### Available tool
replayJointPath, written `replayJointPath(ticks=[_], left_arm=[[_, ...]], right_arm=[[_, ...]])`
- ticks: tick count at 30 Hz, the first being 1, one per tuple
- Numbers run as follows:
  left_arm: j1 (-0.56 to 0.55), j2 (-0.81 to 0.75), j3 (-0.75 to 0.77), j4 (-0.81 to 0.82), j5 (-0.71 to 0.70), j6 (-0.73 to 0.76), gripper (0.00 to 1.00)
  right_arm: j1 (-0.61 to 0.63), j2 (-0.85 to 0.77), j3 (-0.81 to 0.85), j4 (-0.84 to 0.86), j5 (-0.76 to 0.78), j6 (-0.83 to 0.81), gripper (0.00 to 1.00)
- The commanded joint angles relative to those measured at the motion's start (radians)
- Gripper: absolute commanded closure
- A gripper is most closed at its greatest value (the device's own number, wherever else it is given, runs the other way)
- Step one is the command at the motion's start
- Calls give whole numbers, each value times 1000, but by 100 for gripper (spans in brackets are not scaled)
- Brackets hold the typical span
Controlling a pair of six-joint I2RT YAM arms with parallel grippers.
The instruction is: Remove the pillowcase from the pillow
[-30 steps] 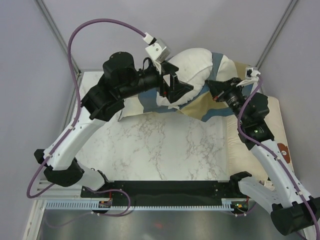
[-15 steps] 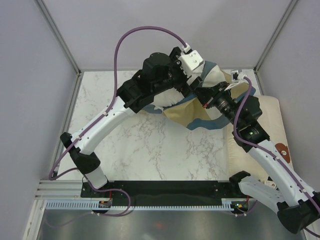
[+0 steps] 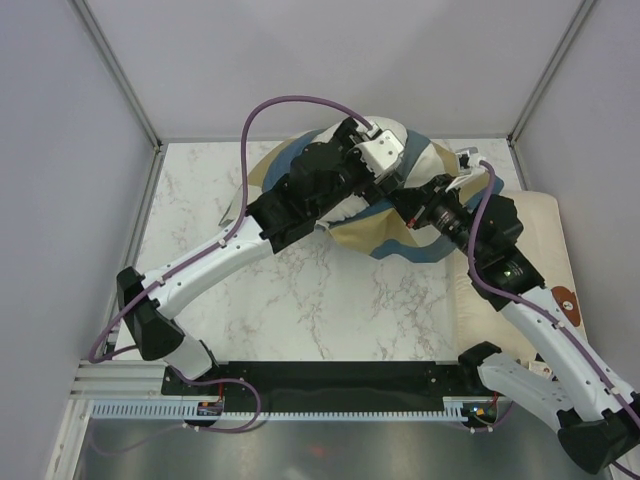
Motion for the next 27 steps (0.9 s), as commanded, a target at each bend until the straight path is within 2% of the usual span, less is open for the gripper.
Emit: replayJointPath(ticks=[1, 10, 12, 13, 14, 15, 17, 23, 24, 27], left_arm=[[65, -9, -53, 21, -201, 91, 0], [130, -46, -169, 4, -147, 39, 2], [131, -48, -180, -8, -115, 31, 27], [133, -48, -185, -22, -112, 22, 51], [131, -46, -185, -31, -110, 17, 66], [131, -46, -185, -43, -109, 14, 79], [131, -51, -188, -86, -109, -11, 97], [131, -126, -263, -106, -102, -46, 98], [131, -137, -272, -123, -105, -129, 98], [131, -201, -320, -198, -118, -182, 98]], right_arm=[[10, -102, 50, 156, -48, -13, 100], [10, -142, 69, 113, -47, -14, 100], [10, -137, 74, 109, -45, -16, 100], [10, -133, 82, 91, -36, -25, 100], [10, -130, 82, 78, -26, -25, 100], [10, -127, 92, 58, -10, -45, 100], [10, -121, 103, -4, 92, -68, 100], [9, -64, 171, -126, 497, -201, 100], [10, -52, 184, -138, 540, -215, 100], [9, 5, 233, -210, 735, -264, 100]])
